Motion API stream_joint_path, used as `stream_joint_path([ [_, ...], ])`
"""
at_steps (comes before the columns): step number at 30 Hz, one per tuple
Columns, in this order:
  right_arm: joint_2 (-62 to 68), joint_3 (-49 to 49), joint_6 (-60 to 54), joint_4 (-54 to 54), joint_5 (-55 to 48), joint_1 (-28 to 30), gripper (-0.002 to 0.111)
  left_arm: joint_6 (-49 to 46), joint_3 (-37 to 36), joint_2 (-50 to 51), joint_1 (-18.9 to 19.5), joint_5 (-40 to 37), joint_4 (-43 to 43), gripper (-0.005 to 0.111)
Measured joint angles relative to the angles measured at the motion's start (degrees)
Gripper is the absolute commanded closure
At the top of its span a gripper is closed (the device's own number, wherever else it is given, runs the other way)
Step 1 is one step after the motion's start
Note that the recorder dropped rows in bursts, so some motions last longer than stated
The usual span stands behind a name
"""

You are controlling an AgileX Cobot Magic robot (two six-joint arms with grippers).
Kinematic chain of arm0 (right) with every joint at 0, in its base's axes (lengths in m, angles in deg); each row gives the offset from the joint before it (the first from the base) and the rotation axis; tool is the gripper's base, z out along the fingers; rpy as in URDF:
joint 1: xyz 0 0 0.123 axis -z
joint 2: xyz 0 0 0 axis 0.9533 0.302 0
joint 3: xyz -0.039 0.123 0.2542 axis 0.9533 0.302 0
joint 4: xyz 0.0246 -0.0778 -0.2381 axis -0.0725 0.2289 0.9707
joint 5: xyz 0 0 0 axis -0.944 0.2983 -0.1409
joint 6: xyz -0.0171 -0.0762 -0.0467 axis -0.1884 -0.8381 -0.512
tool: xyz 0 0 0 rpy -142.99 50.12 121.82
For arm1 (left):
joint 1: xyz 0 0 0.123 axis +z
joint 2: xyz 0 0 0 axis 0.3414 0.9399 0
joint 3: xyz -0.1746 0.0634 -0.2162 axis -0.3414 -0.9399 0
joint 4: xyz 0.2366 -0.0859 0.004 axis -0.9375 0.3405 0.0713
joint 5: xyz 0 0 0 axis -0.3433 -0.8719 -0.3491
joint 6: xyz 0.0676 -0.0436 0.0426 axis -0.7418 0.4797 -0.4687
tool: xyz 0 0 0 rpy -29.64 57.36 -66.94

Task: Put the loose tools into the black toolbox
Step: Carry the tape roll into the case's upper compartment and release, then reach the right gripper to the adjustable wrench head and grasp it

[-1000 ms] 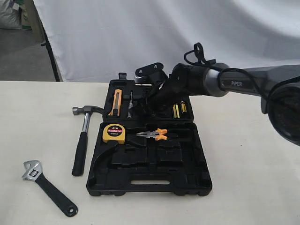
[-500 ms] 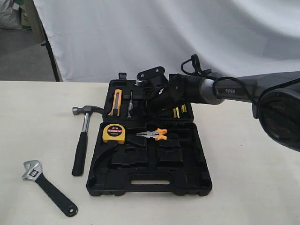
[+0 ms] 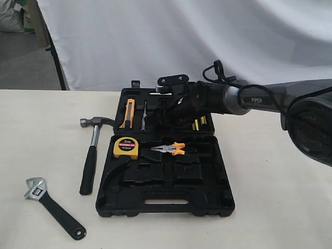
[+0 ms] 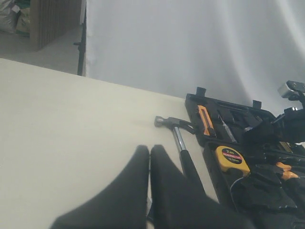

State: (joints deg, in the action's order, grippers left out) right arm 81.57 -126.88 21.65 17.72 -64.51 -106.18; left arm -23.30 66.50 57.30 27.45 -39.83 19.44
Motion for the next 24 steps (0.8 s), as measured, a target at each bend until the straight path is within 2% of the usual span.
stream_joint_path([
  [6,-1.97,-0.02,0.22,-0.13,-1.58,0.33,0.021,0.00,0.00,0.00,0.00,0.00,0.00,0.106],
  [15,-9.13,-0.02,0.86,-0.13,-5.89,0.58,0.021,0.00,0.00,0.00,0.00,0.00,0.00,0.106],
  [24,-15.41,-0.02,0.99,-0.13,-16.76,0.58,0.021,0.00,0.00,0.00,0.00,0.00,0.00,0.106],
])
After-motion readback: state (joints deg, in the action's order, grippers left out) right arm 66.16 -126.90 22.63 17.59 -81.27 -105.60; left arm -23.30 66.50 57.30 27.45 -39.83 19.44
